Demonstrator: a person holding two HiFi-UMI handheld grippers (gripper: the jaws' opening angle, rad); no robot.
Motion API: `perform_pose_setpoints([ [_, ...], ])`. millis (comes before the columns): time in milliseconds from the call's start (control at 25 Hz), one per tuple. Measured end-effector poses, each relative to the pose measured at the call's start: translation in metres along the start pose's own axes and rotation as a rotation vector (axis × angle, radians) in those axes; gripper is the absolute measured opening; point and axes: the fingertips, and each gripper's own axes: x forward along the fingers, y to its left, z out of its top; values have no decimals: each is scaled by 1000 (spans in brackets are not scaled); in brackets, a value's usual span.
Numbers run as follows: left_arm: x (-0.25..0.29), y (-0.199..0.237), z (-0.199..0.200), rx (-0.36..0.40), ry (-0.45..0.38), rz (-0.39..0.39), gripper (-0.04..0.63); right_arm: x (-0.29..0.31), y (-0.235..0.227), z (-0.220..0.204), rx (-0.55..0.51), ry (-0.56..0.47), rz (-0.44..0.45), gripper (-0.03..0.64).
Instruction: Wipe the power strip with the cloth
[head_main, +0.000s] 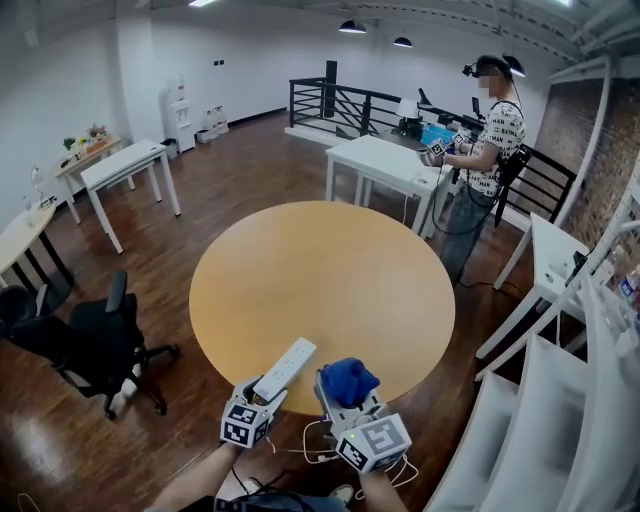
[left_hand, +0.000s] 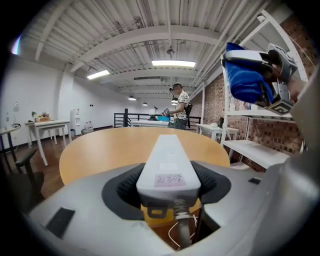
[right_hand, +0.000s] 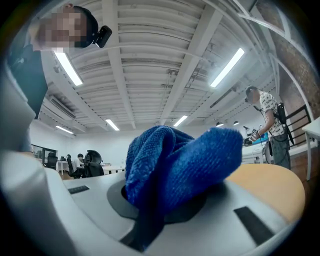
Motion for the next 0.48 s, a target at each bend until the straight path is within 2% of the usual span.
perform_pose_setpoints([
  [200,13,6,-35,0,103,3,291,-9,-6,-10,25,22,-23,54],
  [480,22,15,-56,29,142,31,293,-19,-13,-16,44,38,-54,54],
])
